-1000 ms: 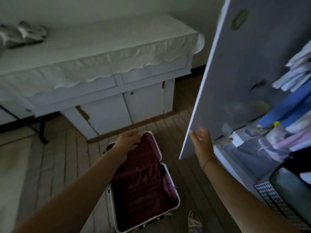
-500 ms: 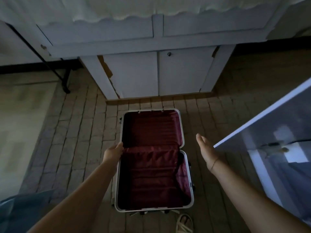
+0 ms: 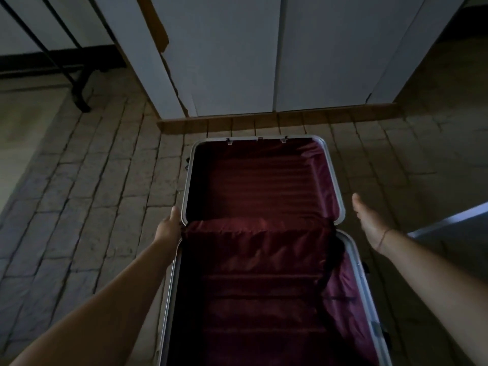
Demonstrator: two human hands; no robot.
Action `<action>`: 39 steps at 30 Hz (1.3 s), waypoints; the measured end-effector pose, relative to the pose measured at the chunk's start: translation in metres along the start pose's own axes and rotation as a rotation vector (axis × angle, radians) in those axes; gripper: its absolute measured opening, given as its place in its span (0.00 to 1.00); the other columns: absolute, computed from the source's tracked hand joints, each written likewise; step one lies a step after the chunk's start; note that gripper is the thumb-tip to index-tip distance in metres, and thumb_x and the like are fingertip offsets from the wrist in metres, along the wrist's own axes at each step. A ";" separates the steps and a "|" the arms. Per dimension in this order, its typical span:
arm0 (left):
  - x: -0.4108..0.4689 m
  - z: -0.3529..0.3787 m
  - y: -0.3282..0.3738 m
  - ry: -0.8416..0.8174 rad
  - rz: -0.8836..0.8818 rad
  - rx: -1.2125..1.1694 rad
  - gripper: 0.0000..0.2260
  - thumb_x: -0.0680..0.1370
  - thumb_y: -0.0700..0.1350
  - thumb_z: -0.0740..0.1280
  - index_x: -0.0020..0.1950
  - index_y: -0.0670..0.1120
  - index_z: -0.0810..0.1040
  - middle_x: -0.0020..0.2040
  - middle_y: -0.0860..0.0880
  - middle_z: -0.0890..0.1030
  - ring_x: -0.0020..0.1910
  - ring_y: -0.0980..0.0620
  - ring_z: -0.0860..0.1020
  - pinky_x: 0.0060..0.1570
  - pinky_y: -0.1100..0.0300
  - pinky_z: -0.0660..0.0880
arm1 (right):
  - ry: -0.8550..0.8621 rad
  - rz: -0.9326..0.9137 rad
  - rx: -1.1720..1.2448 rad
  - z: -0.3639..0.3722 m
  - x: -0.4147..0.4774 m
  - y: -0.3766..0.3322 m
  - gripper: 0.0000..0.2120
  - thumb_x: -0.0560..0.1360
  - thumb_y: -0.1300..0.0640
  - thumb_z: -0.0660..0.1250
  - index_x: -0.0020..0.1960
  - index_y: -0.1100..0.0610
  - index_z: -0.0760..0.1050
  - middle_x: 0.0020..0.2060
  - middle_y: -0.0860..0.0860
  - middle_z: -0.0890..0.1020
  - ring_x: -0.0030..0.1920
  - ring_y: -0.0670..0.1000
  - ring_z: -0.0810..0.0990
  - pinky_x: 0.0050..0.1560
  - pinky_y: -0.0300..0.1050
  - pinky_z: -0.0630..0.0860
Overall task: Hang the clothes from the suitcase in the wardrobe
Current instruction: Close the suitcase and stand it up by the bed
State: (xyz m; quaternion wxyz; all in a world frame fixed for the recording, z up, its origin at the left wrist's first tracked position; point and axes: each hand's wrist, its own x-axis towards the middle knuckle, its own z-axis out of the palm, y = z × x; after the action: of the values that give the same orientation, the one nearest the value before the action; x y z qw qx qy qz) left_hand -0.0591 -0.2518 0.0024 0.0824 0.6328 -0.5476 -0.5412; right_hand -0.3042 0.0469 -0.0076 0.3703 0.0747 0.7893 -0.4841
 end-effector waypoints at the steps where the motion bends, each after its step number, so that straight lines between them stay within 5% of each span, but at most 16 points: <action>1: 0.016 0.005 -0.006 0.002 0.014 0.000 0.24 0.82 0.54 0.54 0.69 0.37 0.69 0.48 0.44 0.76 0.43 0.50 0.72 0.52 0.57 0.66 | 0.009 -0.030 0.007 0.005 0.018 0.006 0.31 0.79 0.39 0.48 0.76 0.55 0.54 0.76 0.52 0.56 0.76 0.52 0.55 0.73 0.49 0.53; 5: 0.079 0.019 -0.023 -0.030 0.014 -0.021 0.27 0.81 0.59 0.55 0.67 0.38 0.71 0.56 0.43 0.76 0.48 0.45 0.74 0.46 0.56 0.71 | 0.002 -0.092 0.031 0.022 0.069 0.017 0.31 0.79 0.38 0.47 0.76 0.54 0.55 0.75 0.51 0.58 0.75 0.52 0.56 0.72 0.48 0.54; 9: 0.137 0.026 -0.034 -0.077 0.071 -0.009 0.30 0.79 0.64 0.55 0.67 0.40 0.71 0.62 0.40 0.77 0.56 0.40 0.77 0.56 0.51 0.74 | -0.022 -0.113 0.073 0.020 0.134 0.046 0.46 0.65 0.23 0.52 0.73 0.52 0.64 0.69 0.54 0.71 0.66 0.53 0.71 0.68 0.52 0.66; 13: 0.152 0.040 -0.026 -0.166 0.087 -0.133 0.25 0.80 0.60 0.56 0.65 0.42 0.74 0.54 0.45 0.80 0.44 0.48 0.80 0.41 0.56 0.75 | -0.019 -0.075 0.114 0.036 0.131 0.034 0.28 0.79 0.37 0.46 0.67 0.54 0.69 0.47 0.54 0.78 0.51 0.54 0.77 0.54 0.49 0.71; 16: 0.148 0.049 -0.019 -0.238 0.118 -0.203 0.17 0.83 0.53 0.53 0.62 0.45 0.73 0.36 0.49 0.82 0.29 0.54 0.81 0.27 0.64 0.76 | 0.015 -0.071 0.294 0.036 0.132 0.023 0.32 0.78 0.38 0.51 0.75 0.58 0.56 0.64 0.57 0.71 0.64 0.56 0.71 0.58 0.54 0.67; 20: 0.142 0.049 -0.018 -0.250 0.129 -0.252 0.21 0.83 0.53 0.51 0.69 0.41 0.69 0.33 0.45 0.80 0.23 0.54 0.80 0.20 0.65 0.73 | 0.043 -0.054 0.461 0.034 0.136 0.029 0.41 0.74 0.34 0.59 0.76 0.59 0.52 0.74 0.56 0.61 0.71 0.57 0.64 0.64 0.57 0.66; 22: 0.142 0.049 -0.019 -0.252 0.111 -0.299 0.22 0.83 0.53 0.50 0.71 0.42 0.67 0.31 0.46 0.81 0.22 0.55 0.79 0.26 0.61 0.75 | 0.050 -0.065 0.527 0.033 0.135 0.031 0.40 0.74 0.35 0.59 0.76 0.58 0.53 0.75 0.55 0.58 0.73 0.57 0.61 0.68 0.59 0.62; 25: 0.144 0.046 -0.020 -0.265 0.113 -0.414 0.23 0.83 0.55 0.51 0.72 0.42 0.65 0.27 0.49 0.81 0.34 0.49 0.79 0.37 0.56 0.71 | 0.074 -0.101 0.610 0.030 0.132 0.032 0.38 0.75 0.37 0.59 0.76 0.57 0.53 0.76 0.54 0.57 0.74 0.56 0.59 0.70 0.59 0.60; 29: 0.145 0.034 -0.006 -0.308 0.147 -0.505 0.27 0.81 0.62 0.50 0.69 0.46 0.69 0.61 0.46 0.76 0.53 0.49 0.77 0.48 0.54 0.74 | 0.096 -0.186 0.724 0.028 0.116 0.019 0.36 0.77 0.37 0.56 0.77 0.54 0.51 0.76 0.52 0.56 0.74 0.56 0.60 0.69 0.59 0.61; 33: 0.130 0.025 0.020 -0.358 0.235 -0.484 0.26 0.80 0.64 0.47 0.56 0.47 0.76 0.46 0.49 0.82 0.41 0.53 0.83 0.37 0.58 0.78 | -0.028 -0.210 0.645 0.021 0.098 -0.004 0.32 0.77 0.34 0.50 0.73 0.52 0.62 0.67 0.55 0.71 0.58 0.57 0.75 0.62 0.57 0.67; 35: 0.120 0.018 0.028 -0.326 0.256 -0.464 0.28 0.79 0.64 0.47 0.53 0.45 0.76 0.38 0.48 0.84 0.34 0.53 0.83 0.30 0.61 0.79 | -0.068 -0.228 0.609 0.020 0.089 -0.014 0.33 0.76 0.33 0.49 0.72 0.52 0.64 0.62 0.57 0.75 0.54 0.55 0.76 0.63 0.57 0.67; 39: 0.100 0.007 0.047 -0.353 0.305 -0.399 0.31 0.79 0.64 0.44 0.63 0.44 0.74 0.40 0.47 0.82 0.42 0.52 0.80 0.40 0.58 0.76 | -0.061 -0.264 0.548 0.015 0.064 -0.026 0.34 0.76 0.33 0.48 0.71 0.55 0.65 0.55 0.53 0.76 0.48 0.50 0.75 0.60 0.52 0.67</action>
State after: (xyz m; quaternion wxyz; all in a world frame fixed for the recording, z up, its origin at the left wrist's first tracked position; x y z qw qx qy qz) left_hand -0.1113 -0.3446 -0.0269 0.1888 0.4108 -0.5252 -0.7209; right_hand -0.3544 0.0055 -0.0356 0.2938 0.0537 0.6208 -0.7249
